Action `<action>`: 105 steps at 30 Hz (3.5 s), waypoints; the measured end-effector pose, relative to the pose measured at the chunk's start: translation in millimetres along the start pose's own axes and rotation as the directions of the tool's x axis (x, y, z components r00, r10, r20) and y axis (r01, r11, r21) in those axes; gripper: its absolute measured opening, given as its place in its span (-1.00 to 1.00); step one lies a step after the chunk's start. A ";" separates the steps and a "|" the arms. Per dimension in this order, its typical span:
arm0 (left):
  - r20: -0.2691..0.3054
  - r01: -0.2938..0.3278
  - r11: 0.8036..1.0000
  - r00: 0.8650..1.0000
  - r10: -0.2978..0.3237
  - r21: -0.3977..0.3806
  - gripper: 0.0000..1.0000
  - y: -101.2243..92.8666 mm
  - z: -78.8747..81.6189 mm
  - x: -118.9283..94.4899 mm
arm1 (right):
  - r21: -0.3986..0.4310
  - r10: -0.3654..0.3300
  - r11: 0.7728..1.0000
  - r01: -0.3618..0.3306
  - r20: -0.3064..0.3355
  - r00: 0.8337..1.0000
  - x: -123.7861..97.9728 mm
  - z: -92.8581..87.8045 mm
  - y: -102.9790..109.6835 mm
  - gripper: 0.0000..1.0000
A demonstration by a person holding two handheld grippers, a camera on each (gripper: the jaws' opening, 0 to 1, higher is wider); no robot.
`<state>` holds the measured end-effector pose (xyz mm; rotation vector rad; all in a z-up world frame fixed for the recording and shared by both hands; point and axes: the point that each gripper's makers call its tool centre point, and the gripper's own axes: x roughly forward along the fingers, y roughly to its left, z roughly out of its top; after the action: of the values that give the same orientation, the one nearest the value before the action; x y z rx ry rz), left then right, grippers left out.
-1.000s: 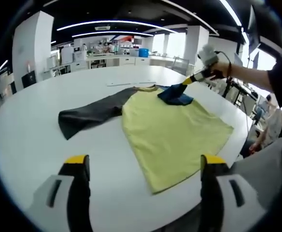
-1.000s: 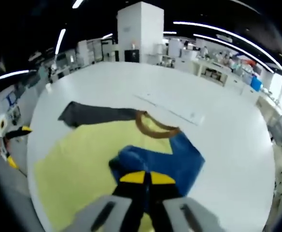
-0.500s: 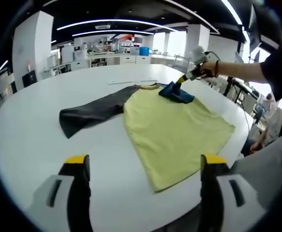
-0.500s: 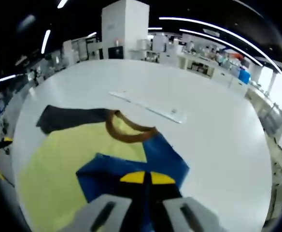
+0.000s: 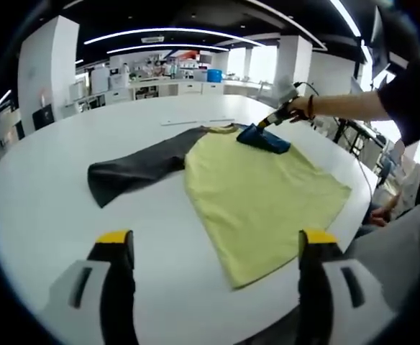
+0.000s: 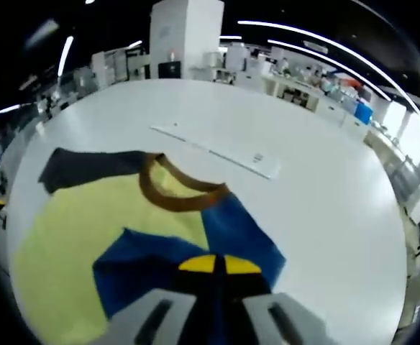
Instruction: Fold the garment on the visible template until the final outline fits inside the template.
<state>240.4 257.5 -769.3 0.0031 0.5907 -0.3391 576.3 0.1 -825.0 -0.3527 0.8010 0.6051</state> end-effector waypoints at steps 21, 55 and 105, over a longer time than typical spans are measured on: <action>0.026 -0.012 1.000 1.000 0.012 0.008 0.87 7.3 11.0 -3.2 | 0.190 0.015 0.982 -0.019 0.025 1.000 -15.8 9.6 -4.0 -0.40; 0.040 0.014 0.999 0.999 -0.015 0.043 0.98 -1.5 22.4 -13.8 | 0.391 0.019 0.920 -0.001 -0.042 0.999 -9.3 -32.2 35.3 -1.00; 0.046 0.009 0.999 0.999 -0.011 0.045 0.98 -8.3 16.5 -31.4 | 0.152 0.318 0.931 -0.332 0.107 0.942 -81.9 60.6 165.0 -1.00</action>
<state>222.3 257.8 -737.6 0.0350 0.5378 -0.3614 462.6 129.1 -735.1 -0.0371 0.8333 0.8502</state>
